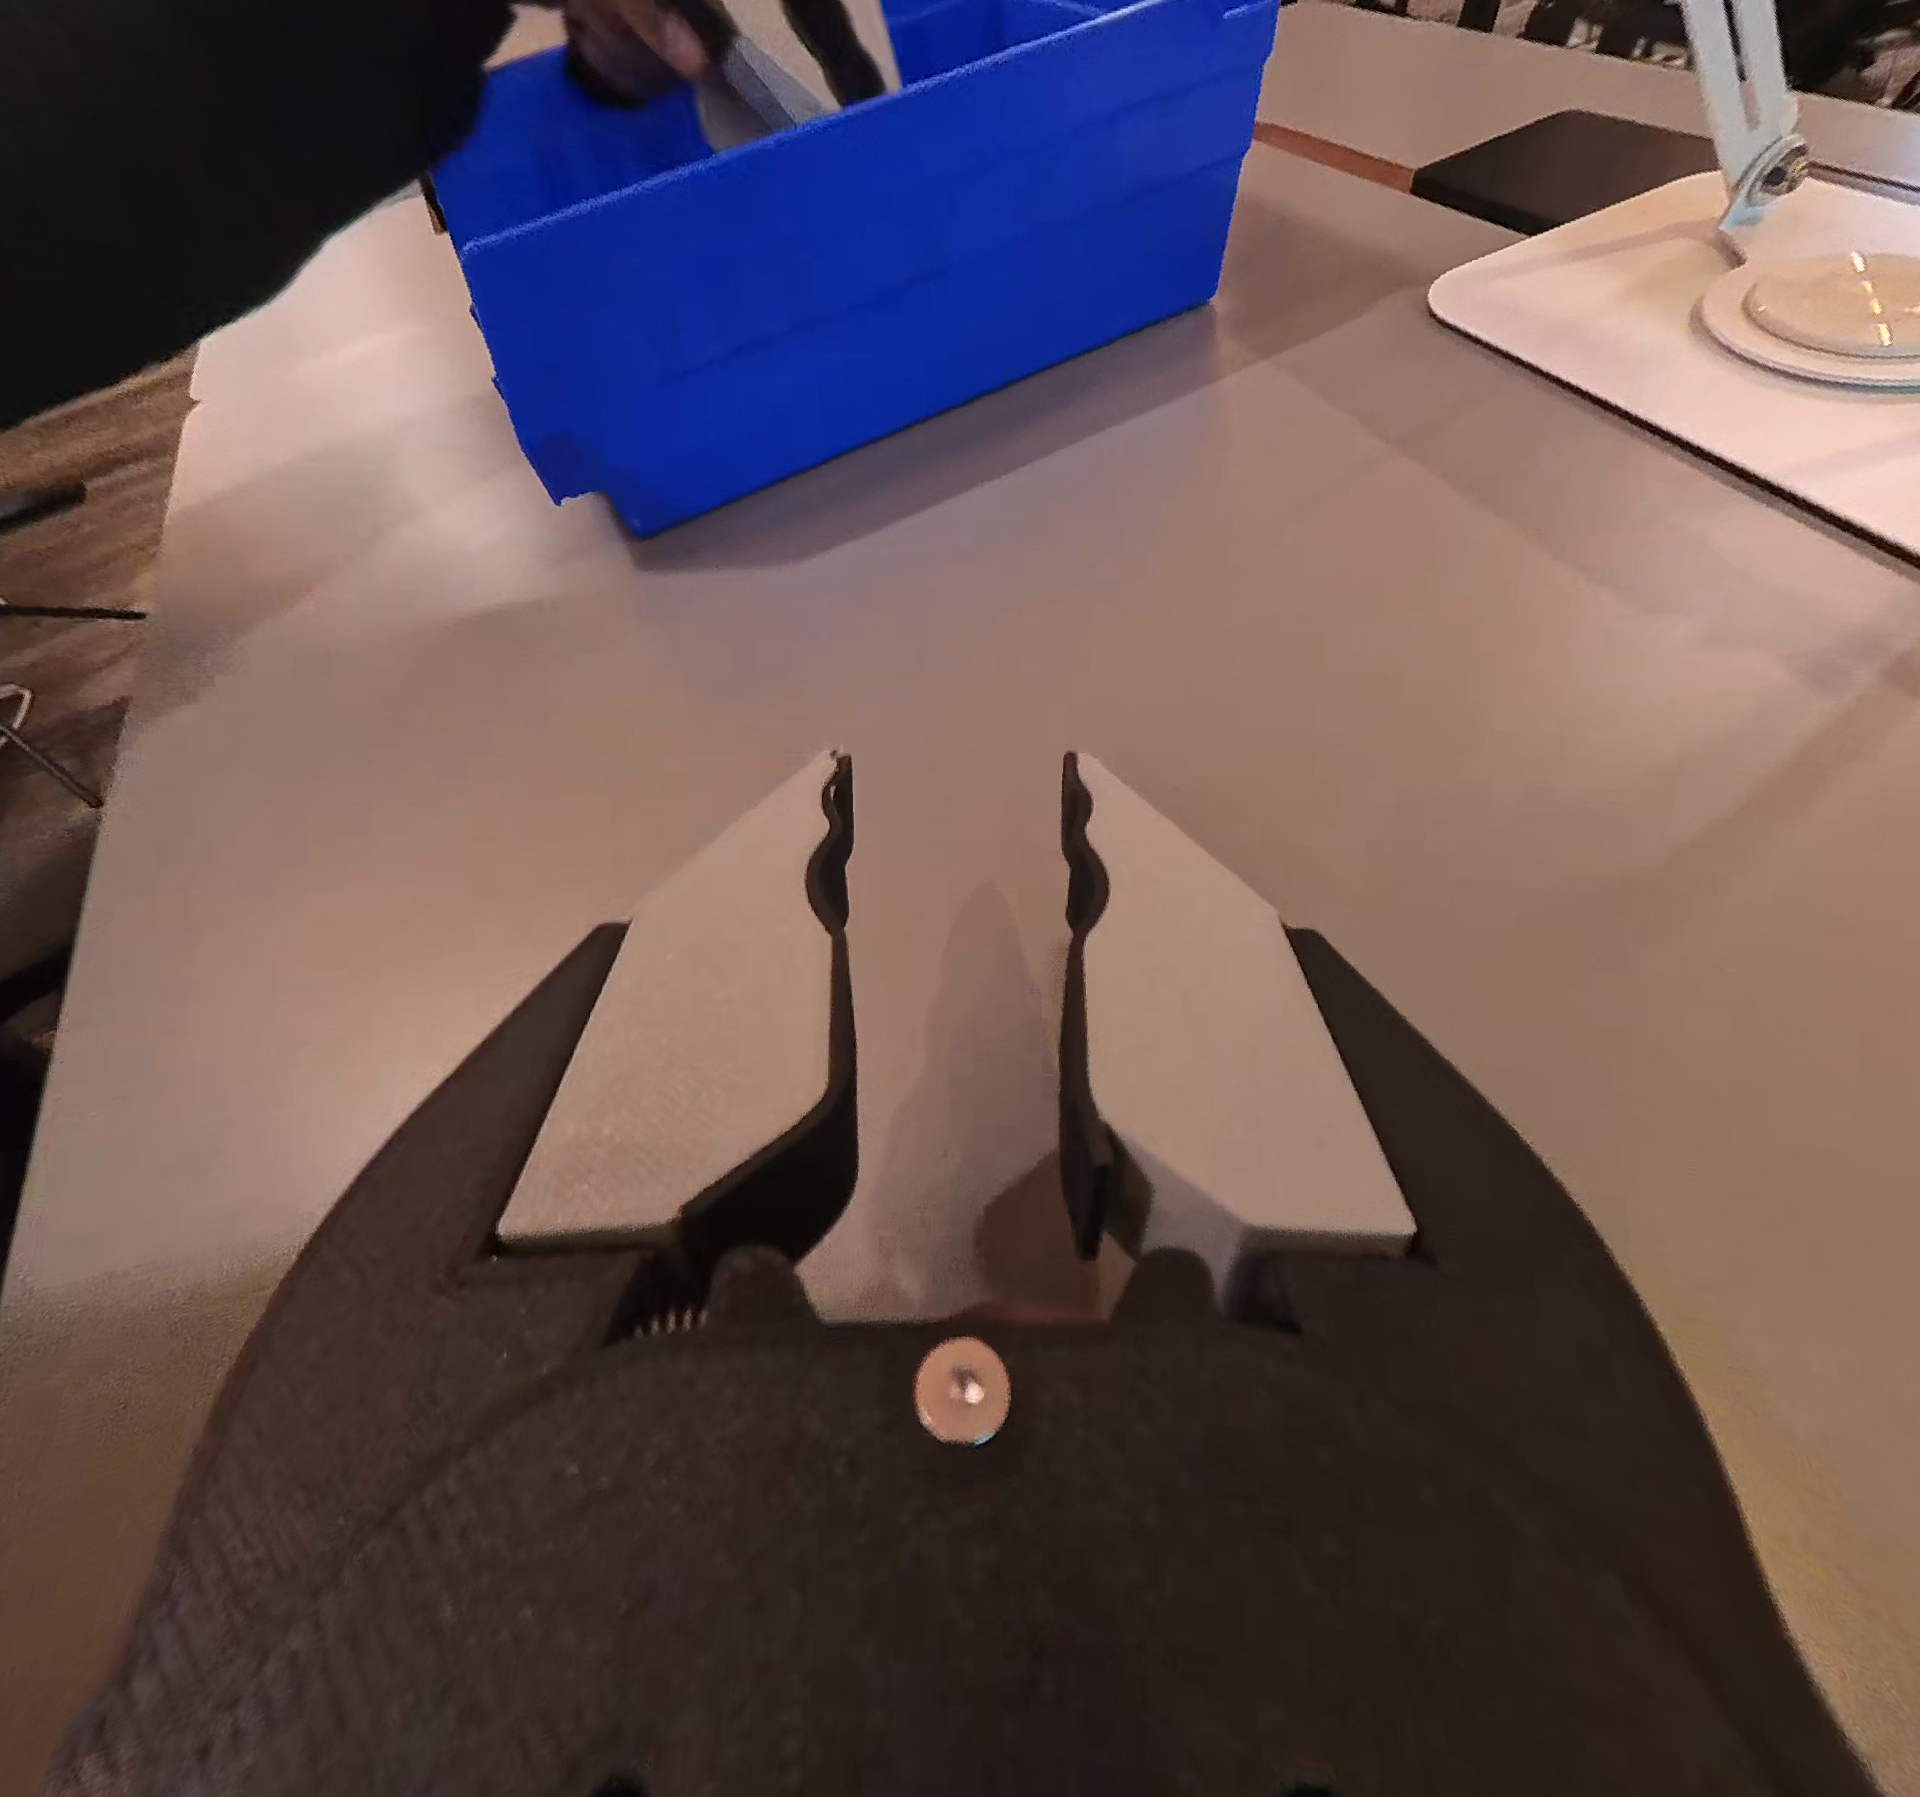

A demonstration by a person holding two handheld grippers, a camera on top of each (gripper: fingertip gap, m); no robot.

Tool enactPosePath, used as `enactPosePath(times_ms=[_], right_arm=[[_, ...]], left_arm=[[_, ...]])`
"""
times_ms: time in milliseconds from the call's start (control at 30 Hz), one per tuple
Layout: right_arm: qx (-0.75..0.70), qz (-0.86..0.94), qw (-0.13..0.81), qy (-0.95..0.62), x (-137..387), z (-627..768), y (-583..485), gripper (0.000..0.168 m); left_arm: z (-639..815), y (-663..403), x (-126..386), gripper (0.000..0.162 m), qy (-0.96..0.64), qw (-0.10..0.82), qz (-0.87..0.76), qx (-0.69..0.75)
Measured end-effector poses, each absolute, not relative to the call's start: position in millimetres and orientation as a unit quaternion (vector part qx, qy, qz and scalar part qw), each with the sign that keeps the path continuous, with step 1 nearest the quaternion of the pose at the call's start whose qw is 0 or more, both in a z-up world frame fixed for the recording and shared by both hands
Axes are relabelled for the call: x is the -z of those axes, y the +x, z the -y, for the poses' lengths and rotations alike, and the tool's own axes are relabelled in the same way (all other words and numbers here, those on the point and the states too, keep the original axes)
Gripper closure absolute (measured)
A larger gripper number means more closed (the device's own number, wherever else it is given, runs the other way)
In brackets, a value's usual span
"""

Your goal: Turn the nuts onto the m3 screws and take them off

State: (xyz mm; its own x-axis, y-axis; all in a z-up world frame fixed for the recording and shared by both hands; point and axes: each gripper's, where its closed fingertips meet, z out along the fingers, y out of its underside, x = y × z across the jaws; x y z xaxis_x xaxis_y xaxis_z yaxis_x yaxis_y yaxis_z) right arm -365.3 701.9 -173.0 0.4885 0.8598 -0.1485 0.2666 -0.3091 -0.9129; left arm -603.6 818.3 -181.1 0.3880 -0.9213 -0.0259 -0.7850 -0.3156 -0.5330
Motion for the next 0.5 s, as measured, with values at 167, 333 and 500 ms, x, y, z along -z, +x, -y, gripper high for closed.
enactPosePath(times_ms=[167, 333, 500], right_arm=[[-0.337, 0.381, 0.446, -0.737, 173.5, -701.3, -365.5, 0.131], [-0.35, 0.377, 0.442, -0.735, 171.5, -699.4, -365.3, 0.131], [-0.361, 0.383, 0.432, -0.732, 171.2, -695.1, -367.9, 0.132]], left_arm=[[-819.0, -612.8, 221.5, 0.148, -0.764, 0.141, -0.625, 0.08], [-824.2, -606.2, 226.0, 0.151, -0.758, 0.135, -0.63, 0.101], [-827.4, -606.6, 226.6, 0.161, -0.765, 0.137, -0.616, 0.129]])
